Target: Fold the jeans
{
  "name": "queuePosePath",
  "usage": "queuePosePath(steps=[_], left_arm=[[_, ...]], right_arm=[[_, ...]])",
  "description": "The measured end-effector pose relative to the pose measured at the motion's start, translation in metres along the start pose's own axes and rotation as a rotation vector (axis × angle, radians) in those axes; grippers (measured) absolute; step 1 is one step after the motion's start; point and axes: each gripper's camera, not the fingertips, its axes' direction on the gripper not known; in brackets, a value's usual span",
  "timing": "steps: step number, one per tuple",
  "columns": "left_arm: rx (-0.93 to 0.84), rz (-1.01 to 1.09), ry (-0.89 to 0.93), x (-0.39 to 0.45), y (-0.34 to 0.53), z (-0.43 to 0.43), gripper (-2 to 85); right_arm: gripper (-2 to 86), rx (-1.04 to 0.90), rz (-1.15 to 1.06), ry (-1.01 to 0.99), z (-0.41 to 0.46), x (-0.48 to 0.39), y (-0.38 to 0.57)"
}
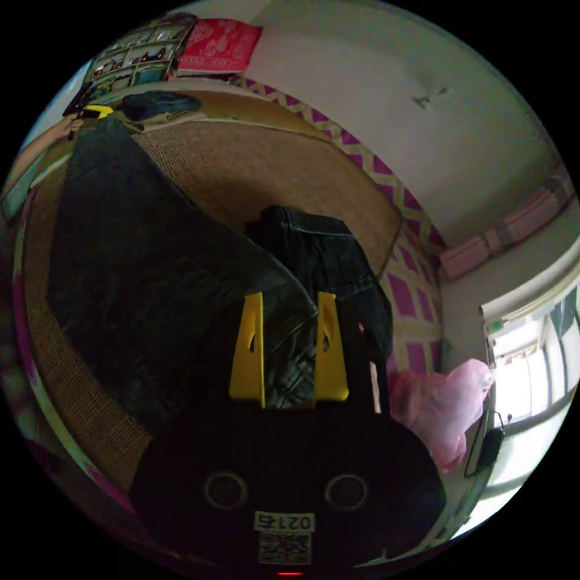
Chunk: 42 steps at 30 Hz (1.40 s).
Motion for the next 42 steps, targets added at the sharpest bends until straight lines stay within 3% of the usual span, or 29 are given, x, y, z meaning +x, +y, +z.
queuePosePath(steps=[8,12,16,21,24,29,35,42], left_arm=[[-0.277,0.253,0.083,0.014,-0.015,0.028,10.1],[-0.360,0.299,0.056,0.019,-0.004,0.027,8.6],[-0.421,0.324,0.034,0.026,0.010,0.021,1.7],[-0.325,0.344,0.016,0.039,0.030,-0.029,-0.7],[-0.140,0.338,0.052,0.050,0.048,-0.096,-0.9],[0.088,0.400,0.103,0.099,0.122,-0.241,-1.0],[0.080,0.359,0.156,0.153,0.233,-0.327,-1.0],[-0.049,0.187,0.229,0.173,0.328,-0.321,-0.9]], right_arm=[[0.0,-0.195,-0.105,-0.273,0.022,0.018,-0.075],[-0.8,-0.106,-0.108,-0.288,-0.027,0.013,-0.083],[-0.9,-0.061,-0.078,-0.286,-0.070,0.002,-0.081],[-0.9,-0.016,-0.044,-0.286,-0.122,-0.010,-0.081],[-0.9,0.044,-0.026,-0.316,-0.173,-0.014,-0.072],[-0.2,0.220,-0.014,-0.345,-0.324,-0.051,0.004],[0.8,0.244,0.017,-0.446,-0.438,-0.133,0.125],[-0.8,0.029,0.094,-0.569,-0.392,-0.208,0.188]])
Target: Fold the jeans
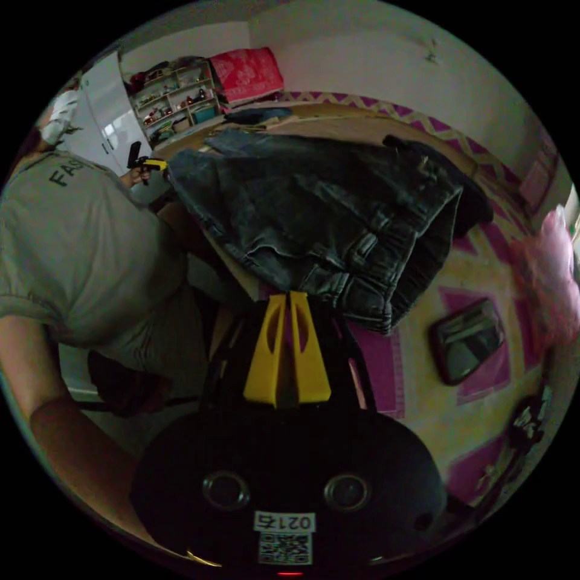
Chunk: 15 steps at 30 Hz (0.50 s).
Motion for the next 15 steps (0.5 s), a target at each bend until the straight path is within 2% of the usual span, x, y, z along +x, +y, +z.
queuePosePath(steps=[3,8,12,15], left_arm=[[0.032,-0.086,0.003,0.004,0.025,-0.007,-0.9],[0.029,-0.119,-0.007,0.020,0.050,-0.033,-0.9],[0.070,-0.172,0.022,0.021,0.063,-0.051,-0.8],[0.191,-0.167,0.063,0.024,0.068,-0.084,-0.5]], right_arm=[[-0.9,0.006,0.064,-0.026,0.018,0.011,0.005],[-0.9,0.082,0.066,-0.028,-0.026,0.012,-0.002],[-0.9,0.065,0.102,-0.068,-0.024,0.027,-0.006],[-0.6,0.065,0.130,-0.079,-0.043,0.035,-0.016]])
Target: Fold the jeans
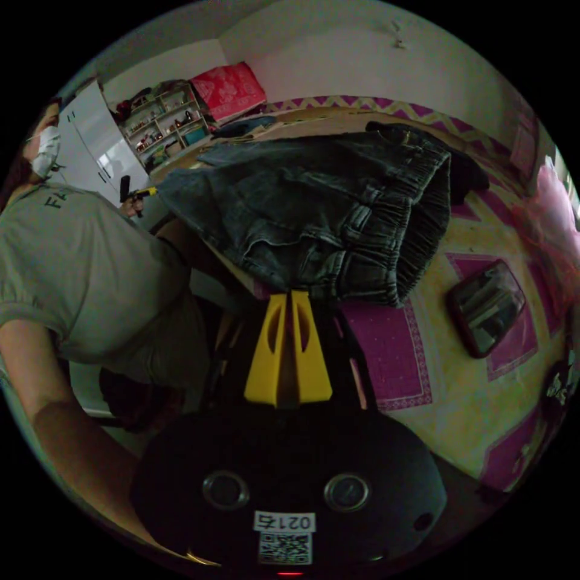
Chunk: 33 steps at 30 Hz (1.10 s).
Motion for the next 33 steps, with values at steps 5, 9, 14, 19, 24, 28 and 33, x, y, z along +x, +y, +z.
queuePosePath(steps=[5,9,14,19,24,28,33], left_arm=[[0.214,-0.186,-0.336,-0.014,-0.002,-0.066,5.6],[0.085,-0.292,-0.573,-0.043,-0.010,-0.064,5.9],[-0.007,-0.427,-0.503,-0.082,-0.002,-0.071,2.7],[0.029,-0.420,-0.545,-0.072,0.001,-0.095,-0.3],[0.074,-0.321,-0.723,-0.035,-0.002,-0.110,2.7],[0.053,-0.401,-0.653,-0.028,-0.003,-0.123,2.8],[0.213,-0.553,-0.735,-0.009,0.010,-0.170,0.7]], right_arm=[[-0.7,-0.100,-0.032,0.070,-0.055,-0.020,-0.037],[-0.7,0.081,0.006,0.128,-0.098,-0.017,-0.063],[-0.7,0.108,0.112,0.323,-0.080,0.010,-0.127],[-0.6,0.027,0.190,0.482,-0.049,0.044,-0.150],[-0.5,0.096,0.172,0.654,-0.053,0.038,-0.148],[-0.1,0.072,0.231,0.724,-0.077,0.056,-0.161],[5.7,0.327,0.657,0.645,-0.204,0.097,-0.123]])
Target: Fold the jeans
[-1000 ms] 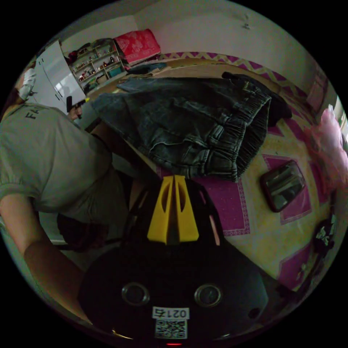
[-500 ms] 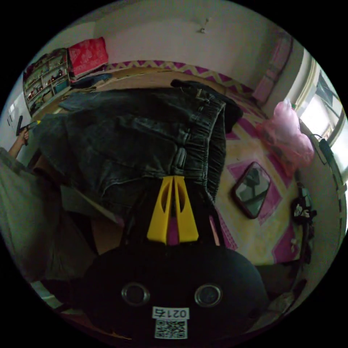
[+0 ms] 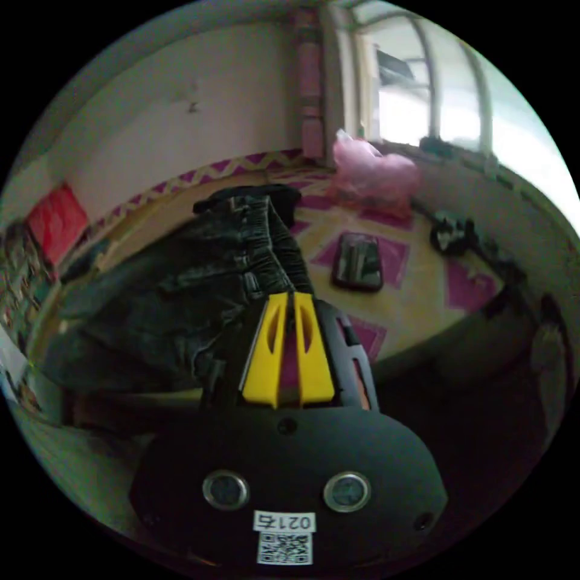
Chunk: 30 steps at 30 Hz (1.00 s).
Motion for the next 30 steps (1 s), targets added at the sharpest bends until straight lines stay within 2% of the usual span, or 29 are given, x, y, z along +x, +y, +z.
queuePosePath(steps=[2,5,10,14,21,27,30], left_arm=[[-0.084,-0.053,0.058,-0.010,0.003,0.001,5.2],[-0.185,-0.143,0.151,-0.019,0.014,0.018,6.4],[-0.241,-0.313,0.290,-0.026,0.024,0.044,7.5],[-0.229,-0.383,0.351,-0.023,0.014,0.053,10.0],[-0.262,-0.510,0.409,-0.027,0.005,0.075,9.2],[-0.203,-0.537,0.440,-0.022,-0.012,0.094,0.5],[-0.170,-0.516,0.487,-0.016,-0.019,0.100,-0.6]], right_arm=[[10.0,-0.045,0.207,-0.149,-0.014,0.059,-0.004],[11.0,-0.122,0.380,-0.257,-0.002,0.106,0.002],[10.9,-0.145,0.549,-0.412,0.022,0.154,0.003],[11.5,-0.175,0.572,-0.532,0.027,0.166,-0.017],[11.1,-0.167,0.575,-0.524,0.012,0.186,-0.031],[10.0,-0.161,0.608,-0.559,0.004,0.211,-0.030],[8.7,-0.170,0.609,-0.572,0.000,0.219,-0.031]])
